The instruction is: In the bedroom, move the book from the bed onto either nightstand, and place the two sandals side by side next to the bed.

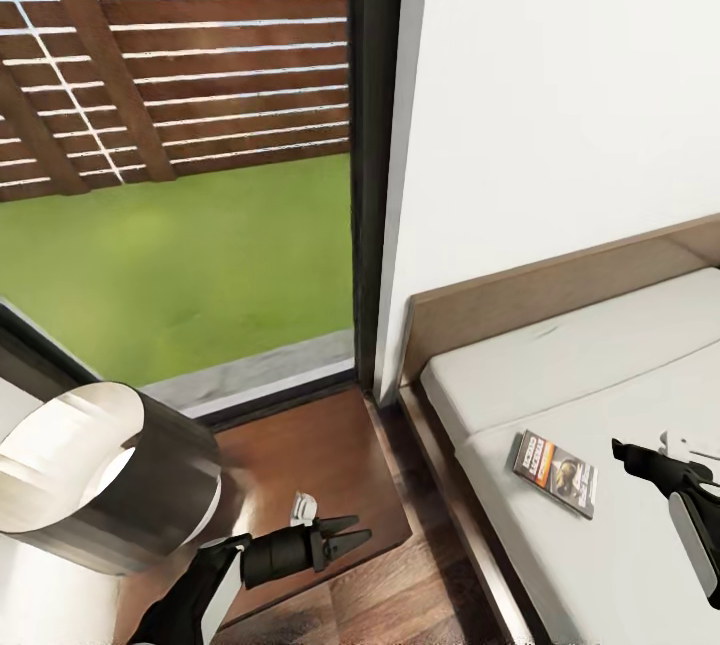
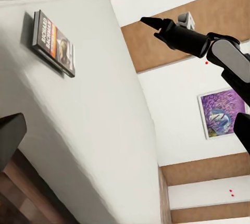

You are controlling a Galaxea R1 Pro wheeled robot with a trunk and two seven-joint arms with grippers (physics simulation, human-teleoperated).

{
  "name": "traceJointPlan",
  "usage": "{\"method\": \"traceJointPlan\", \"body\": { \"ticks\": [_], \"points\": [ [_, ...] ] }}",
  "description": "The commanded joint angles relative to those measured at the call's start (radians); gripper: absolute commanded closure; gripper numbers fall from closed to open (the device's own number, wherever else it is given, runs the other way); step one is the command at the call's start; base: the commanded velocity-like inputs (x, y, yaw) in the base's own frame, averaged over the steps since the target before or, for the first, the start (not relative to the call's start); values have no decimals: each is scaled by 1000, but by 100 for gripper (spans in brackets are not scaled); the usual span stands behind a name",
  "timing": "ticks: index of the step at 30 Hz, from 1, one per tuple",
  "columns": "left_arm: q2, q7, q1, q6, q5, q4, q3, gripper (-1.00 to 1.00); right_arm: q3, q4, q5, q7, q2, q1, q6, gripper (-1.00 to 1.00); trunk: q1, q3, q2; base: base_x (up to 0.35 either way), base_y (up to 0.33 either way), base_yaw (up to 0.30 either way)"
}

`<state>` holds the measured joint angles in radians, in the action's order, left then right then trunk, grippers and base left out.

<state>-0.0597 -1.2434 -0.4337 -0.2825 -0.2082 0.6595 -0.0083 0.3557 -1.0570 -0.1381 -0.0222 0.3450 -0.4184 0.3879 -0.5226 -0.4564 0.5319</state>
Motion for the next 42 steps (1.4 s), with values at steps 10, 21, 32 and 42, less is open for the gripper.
{"method": "traceJointPlan", "body": {
  "ticks": [10, 21, 32, 42],
  "points": [
    [0, -2, 0, -11, -5, 0, -1, -100, 0, -1, -10, -2, 0, 0, 5, -100, 0, -17, 1, 0, 0, 0],
    [0, -2, 0, -11, -5, 0, -1, -100, 0, -1, -9, -2, 0, 0, 5, -100, 0, -35, 1, 0, 0, 0],
    [0, -2, 0, -11, -7, 0, -1, -100, 0, -1, -9, -2, 0, 0, 5, -100, 0, -52, 1, 0, 0, 0],
    [0, -2, 0, -11, -6, 0, -1, -100, 0, -1, -9, -2, 0, 0, 5, -100, 0, -68, 1, 0, 0, 0]
  ]
}}
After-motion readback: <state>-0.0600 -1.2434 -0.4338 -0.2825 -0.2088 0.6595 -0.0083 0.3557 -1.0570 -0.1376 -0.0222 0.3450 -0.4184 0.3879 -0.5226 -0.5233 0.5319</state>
